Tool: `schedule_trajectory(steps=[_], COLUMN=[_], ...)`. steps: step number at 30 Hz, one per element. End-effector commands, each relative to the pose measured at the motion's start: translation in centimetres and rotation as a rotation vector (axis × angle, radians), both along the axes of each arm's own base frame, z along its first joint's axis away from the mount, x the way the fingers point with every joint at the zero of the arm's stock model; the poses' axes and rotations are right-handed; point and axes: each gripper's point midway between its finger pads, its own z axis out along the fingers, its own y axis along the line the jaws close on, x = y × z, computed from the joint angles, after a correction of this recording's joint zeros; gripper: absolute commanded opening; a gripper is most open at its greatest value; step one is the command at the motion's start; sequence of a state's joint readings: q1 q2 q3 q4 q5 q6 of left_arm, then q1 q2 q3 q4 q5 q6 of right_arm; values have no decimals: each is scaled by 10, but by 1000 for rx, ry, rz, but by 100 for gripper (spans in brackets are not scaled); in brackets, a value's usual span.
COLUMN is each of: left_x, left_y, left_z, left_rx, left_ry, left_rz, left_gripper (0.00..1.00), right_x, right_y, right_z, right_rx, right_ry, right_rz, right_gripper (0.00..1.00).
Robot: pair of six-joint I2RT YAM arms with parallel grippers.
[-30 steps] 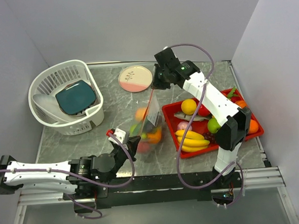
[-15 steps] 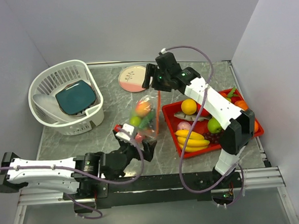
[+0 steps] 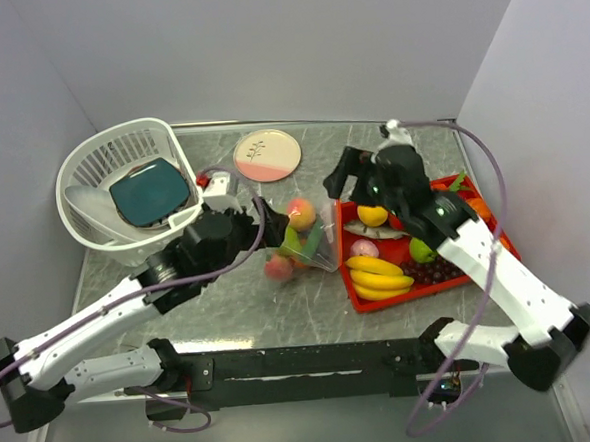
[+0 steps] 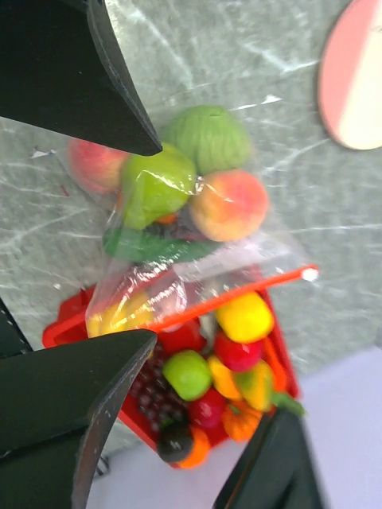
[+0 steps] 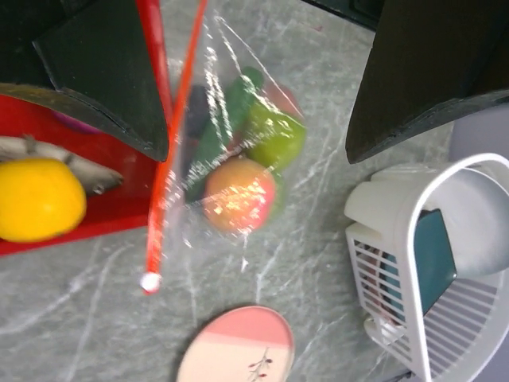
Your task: Place the food in the zip-top bag and seal the zipper
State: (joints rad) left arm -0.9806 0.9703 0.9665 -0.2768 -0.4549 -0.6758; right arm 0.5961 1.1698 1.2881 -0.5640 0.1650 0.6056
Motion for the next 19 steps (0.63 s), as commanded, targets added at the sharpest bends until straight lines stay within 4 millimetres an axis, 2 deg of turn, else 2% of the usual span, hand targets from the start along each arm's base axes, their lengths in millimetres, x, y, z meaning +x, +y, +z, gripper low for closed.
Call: schedule_trajectory(steps=[1, 2, 3, 5, 9, 12, 19], left_x=[-1, 2, 4, 7, 10, 10, 7], left_y=[-20, -21, -20, -16, -8, -7, -2], left_z=[-27, -34, -35, -33, -28, -24, -21], left_rx=[45, 58, 59, 40, 17, 23, -1], left_ry=[129, 141, 140, 119, 96, 82, 50], left_rz=[-101, -92, -81, -56, -27, -34, -39], left_gripper=[97, 97, 97, 97, 97, 97, 97], right_x=[-15, -20, -27, -35, -47, -51, -52], right_y=[-23, -28, -35, -42, -54, -57, -50], right_z=[2, -9, -2, -10, -10, -9, -13], right_rx=[61, 52, 66, 52, 53, 61, 68], right_ry=[-101, -91, -118, -108, -129, -154, -150], right_rz=[-71, -82, -85, -95, -105, -103, -67], right_gripper=[100, 100, 100, 100, 100, 100, 100])
